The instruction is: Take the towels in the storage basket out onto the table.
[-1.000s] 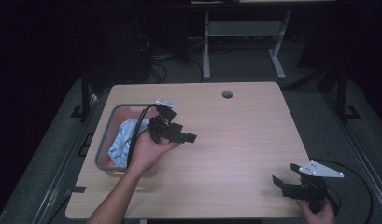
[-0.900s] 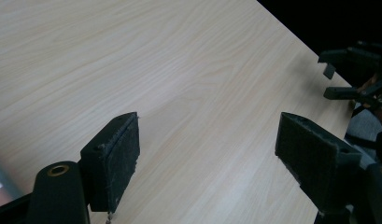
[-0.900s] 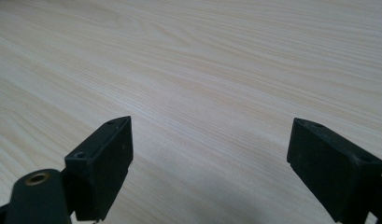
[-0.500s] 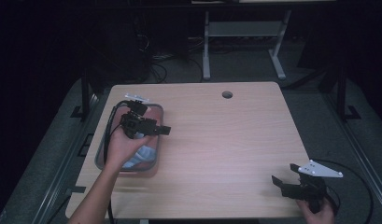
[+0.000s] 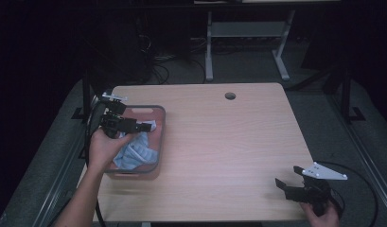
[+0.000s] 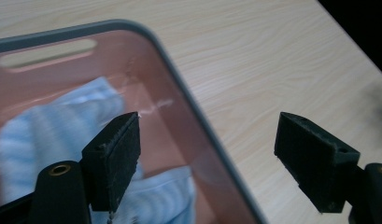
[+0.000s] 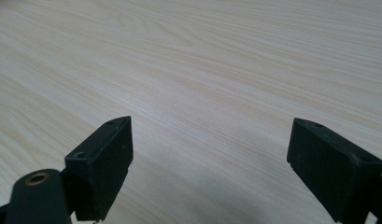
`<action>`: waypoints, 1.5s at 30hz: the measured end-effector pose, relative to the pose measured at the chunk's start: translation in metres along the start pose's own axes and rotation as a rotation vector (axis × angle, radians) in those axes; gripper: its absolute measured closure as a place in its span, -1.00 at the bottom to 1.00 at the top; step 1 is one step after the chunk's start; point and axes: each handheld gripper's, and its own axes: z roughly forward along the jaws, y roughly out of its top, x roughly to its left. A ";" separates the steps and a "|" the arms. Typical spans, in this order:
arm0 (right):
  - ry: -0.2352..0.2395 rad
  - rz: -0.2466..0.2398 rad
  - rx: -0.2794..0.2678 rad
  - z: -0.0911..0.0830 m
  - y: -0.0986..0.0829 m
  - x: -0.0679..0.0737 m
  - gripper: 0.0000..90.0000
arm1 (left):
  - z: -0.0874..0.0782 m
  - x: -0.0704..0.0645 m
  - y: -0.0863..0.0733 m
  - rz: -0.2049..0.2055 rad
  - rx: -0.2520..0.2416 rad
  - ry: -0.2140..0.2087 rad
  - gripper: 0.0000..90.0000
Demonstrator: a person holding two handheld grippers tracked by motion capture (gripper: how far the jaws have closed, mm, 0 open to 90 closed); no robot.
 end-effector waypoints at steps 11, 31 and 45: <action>0.006 -0.003 0.007 0.001 0.000 0.002 -0.69 | -0.012 0.024 -0.010 -0.062 -0.008 0.068 -0.52; 0.018 -0.004 0.008 0.001 0.000 0.002 -0.69 | 0.010 0.051 -0.033 -0.159 0.077 0.138 -0.48; 0.024 -0.004 0.010 0.000 0.000 0.002 -0.69 | 0.040 0.052 -0.041 -0.148 0.182 0.168 -0.17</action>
